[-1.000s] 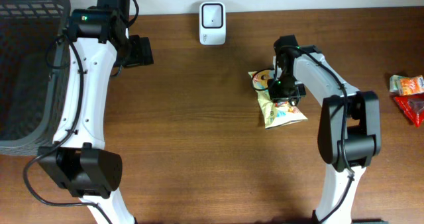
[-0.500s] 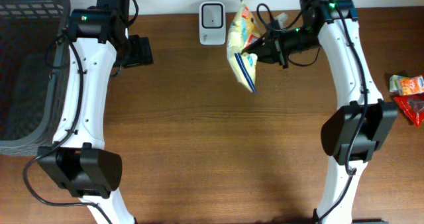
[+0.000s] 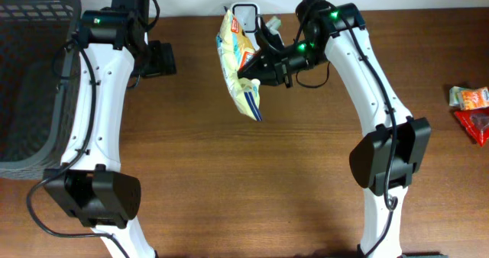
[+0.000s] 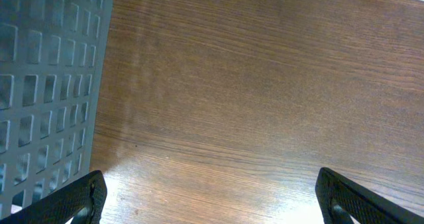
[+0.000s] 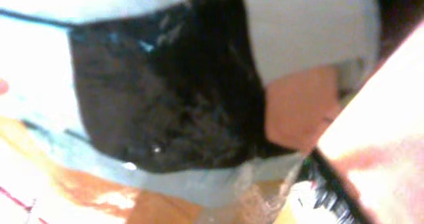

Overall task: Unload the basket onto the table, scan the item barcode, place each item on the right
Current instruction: 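Carry the yellow bag right and drop it at the table's right edge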

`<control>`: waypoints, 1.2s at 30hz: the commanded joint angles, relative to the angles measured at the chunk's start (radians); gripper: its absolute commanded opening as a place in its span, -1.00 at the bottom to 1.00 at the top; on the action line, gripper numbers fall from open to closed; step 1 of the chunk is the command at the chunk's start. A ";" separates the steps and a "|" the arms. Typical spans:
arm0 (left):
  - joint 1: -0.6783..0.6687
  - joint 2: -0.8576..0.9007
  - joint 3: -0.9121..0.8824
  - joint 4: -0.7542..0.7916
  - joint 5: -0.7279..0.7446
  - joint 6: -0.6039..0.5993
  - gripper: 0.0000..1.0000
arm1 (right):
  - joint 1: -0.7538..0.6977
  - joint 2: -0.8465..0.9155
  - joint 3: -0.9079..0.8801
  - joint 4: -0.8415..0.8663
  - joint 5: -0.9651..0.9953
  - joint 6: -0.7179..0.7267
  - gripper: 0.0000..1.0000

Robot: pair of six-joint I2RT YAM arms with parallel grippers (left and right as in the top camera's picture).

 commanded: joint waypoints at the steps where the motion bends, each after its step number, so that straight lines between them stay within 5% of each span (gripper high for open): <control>1: 0.004 -0.008 0.004 0.000 -0.008 -0.010 0.98 | -0.002 -0.013 0.010 0.153 0.283 0.025 -0.92; 3: 0.001 -0.008 0.004 0.001 -0.008 -0.010 0.98 | 0.005 -0.012 0.010 0.301 0.933 0.309 -0.92; 5: 0.002 -0.008 0.004 0.000 -0.008 -0.010 0.98 | 0.019 -0.008 0.010 0.484 1.204 0.356 -0.92; 11: 0.002 -0.008 0.004 0.000 -0.008 -0.010 0.98 | 0.076 0.177 0.008 1.114 1.326 0.343 -0.92; 18: 0.004 -0.008 0.004 0.000 -0.008 -0.010 0.98 | 0.094 0.265 0.008 1.314 1.325 0.122 -0.92; 23: 0.004 -0.008 0.004 0.000 -0.008 -0.010 0.98 | -0.018 0.071 0.008 1.180 1.326 0.217 -0.92; 29: 0.004 -0.008 0.004 0.000 -0.008 -0.010 0.98 | -0.503 -0.063 0.008 0.534 1.351 0.228 -0.92; 31: 0.004 -0.008 0.004 0.000 -0.008 -0.010 0.98 | -0.663 -0.028 0.006 0.333 1.549 0.227 -0.92; 36: 0.004 -0.008 0.004 0.000 -0.008 -0.010 0.98 | -0.916 0.009 0.003 0.261 1.647 0.216 -0.92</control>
